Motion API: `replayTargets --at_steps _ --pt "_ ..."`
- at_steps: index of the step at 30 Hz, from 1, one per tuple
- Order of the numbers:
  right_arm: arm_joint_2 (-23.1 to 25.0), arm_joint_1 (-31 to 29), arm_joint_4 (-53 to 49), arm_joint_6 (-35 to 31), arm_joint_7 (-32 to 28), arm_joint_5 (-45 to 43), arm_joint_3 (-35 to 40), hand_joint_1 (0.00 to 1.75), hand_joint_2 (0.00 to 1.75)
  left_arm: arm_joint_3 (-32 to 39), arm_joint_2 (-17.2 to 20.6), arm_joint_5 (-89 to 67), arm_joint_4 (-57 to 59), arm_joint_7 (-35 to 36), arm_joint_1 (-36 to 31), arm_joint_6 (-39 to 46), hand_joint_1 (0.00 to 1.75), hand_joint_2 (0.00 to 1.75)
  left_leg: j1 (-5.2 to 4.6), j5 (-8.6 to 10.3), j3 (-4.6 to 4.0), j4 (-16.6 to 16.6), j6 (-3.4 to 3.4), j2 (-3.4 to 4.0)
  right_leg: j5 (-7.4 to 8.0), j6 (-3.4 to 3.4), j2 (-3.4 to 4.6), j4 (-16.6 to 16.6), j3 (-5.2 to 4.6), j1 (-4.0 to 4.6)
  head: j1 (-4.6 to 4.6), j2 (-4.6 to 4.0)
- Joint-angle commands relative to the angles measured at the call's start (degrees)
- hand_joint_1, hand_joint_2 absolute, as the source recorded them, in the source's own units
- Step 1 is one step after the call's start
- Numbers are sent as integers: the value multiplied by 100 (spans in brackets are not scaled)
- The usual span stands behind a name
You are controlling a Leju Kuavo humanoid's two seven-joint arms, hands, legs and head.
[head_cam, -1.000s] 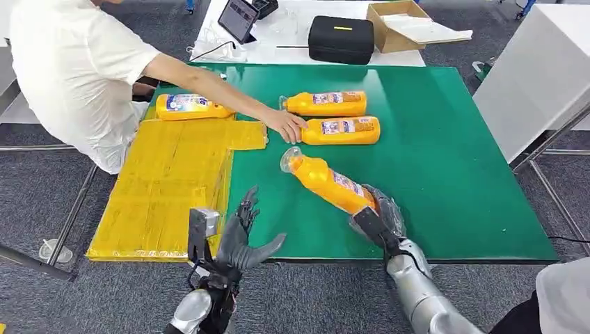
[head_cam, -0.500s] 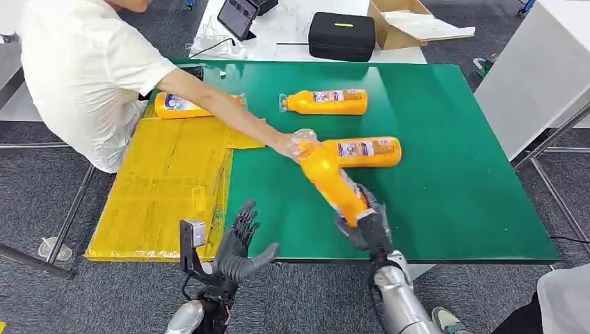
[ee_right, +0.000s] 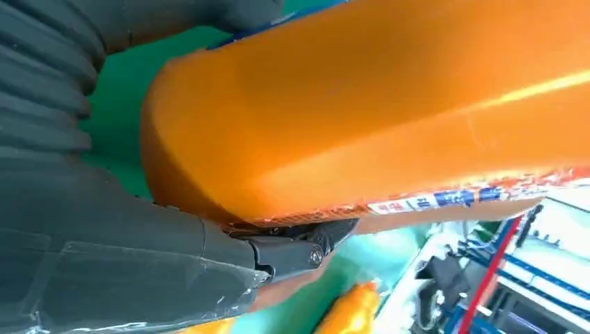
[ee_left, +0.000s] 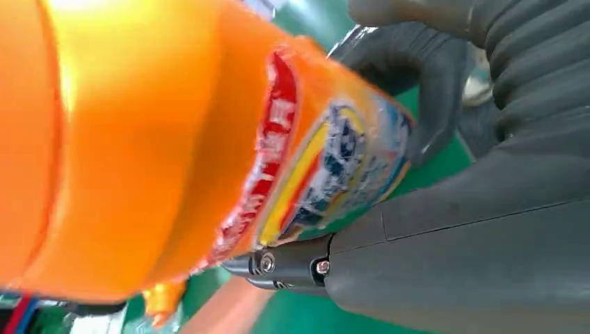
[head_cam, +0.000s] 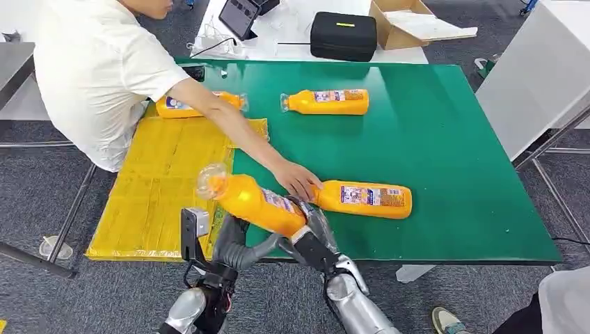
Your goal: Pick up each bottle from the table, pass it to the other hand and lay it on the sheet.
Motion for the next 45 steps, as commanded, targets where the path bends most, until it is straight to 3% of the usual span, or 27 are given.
replayTargets --at_steps 1,12,13,14,15,16,17,18,21,22,23,24,31,32,35,43,44,45 --pt "-59 -194 24 -134 64 148 905 175 175 -126 65 -168 7 -114 -403 157 0 175 -4 -13 27 2 5 10 -12 -10 1 6 22 0 0 2" --pt "-42 -356 375 -306 127 129 1206 175 175 -29 -2 3 -168 -188 -434 111 0 175 -1 -3 7 -1 3 2 -3 -5 -3 0 6 1 0 0" --pt "-39 -378 430 -335 146 157 1246 175 175 -6 -9 162 -225 -176 -420 -26 10 175 -2 -8 20 1 5 4 -8 -8 -4 2 18 2 0 0" --pt "-18 -399 500 -258 131 59 1253 175 175 51 -26 475 -322 -109 -387 -245 157 175 -2 -7 18 0 4 4 -7 -7 -3 2 16 1 0 0" --pt "-16 -404 535 -244 114 30 1274 175 175 44 -5 543 -418 -145 -370 -300 175 175 0 -5 11 0 3 4 -4 -5 -2 0 10 2 0 0" --pt "-4 -395 548 -173 86 -52 1279 175 175 42 10 655 -523 -156 -351 -363 175 175 1 -5 12 -1 3 4 -4 -6 -2 -1 11 3 0 0" --pt "-15 -383 540 -159 77 -60 1298 166 175 32 29 676 -606 -171 -331 -394 175 175 -3 -16 39 0 7 7 -16 -12 -5 4 35 2 0 0" --pt "-24 -376 539 -131 81 -71 1315 150 175 28 40 683 -669 -180 -319 -400 175 175 1 -6 13 0 3 4 -6 -7 -2 1 12 3 0 0" --pt "-24 -376 539 -131 81 -71 1315 150 175 28 40 683 -669 -180 -319 -400 175 175 0 -9 21 -1 4 1 -10 -8 -7 1 18 3 0 0" --pt "-33 -366 529 -85 93 -94 1318 131 175 26 45 684 -695 -187 -312 -398 175 175 -1 -5 14 -3 3 -3 -7 -6 -9 -1 11 2 -2 0" --pt "-53 -363 520 38 140 -146 1343 79 175 27 50 684 -714 -218 -308 -382 175 175 -3 -11 29 -3 6 -4 -15 -8 -14 1 25 0 0 0" --pt "-67 -354 526 35 160 -116 1371 3 175 61 38 670 -722 -268 -307 -309 175 175 -4 -18 45 -2 8 -4 -22 -12 -17 2 41 1 0 0" --pt "-114 -224 467 -371 232 79 1415 0 175 378 66 574 -726 -279 -292 231 175 175 1 -2 8 -4 2 -4 -4 -5 -8 -4 6 2 0 0" --pt "-127 -175 378 -750 233 224 1388 0 0 511 11 519 -781 -286 -224 405 175 175 -4 -15 47 -6 7 -6 -21 -13 -19 -1 44 1 0 0" --pt "-298 62 44 -1833 31 587 1260 0 0 715 178 -293 -892 -618 -184 1124 175 175 -1 -8 24 -6 4 0 -10 -8 -8 -4 21 2 0 0" --pt "-373 107 -55 -1781 28 583 1237 0 0 801 223 -316 -879 -615 -190 1081 175 175 -2 -8 20 -4 5 3 -8 -7 -5 -2 17 1 0 0" --pt "-340 145 -93 -2179 78 764 1135 0 0 783 213 -571 -842 -656 -201 1374 175 175 -5 -9 25 -4 6 1 -11 -7 -8 0 21 -1 0 0" --pt "-290 392 -434 -2514 175 1729 515 0 0 927 205 -786 -873 -708 -158 1627 175 175 -5 -12 33 -4 7 2 -14 -9 -9 0 30 -1 2 0"
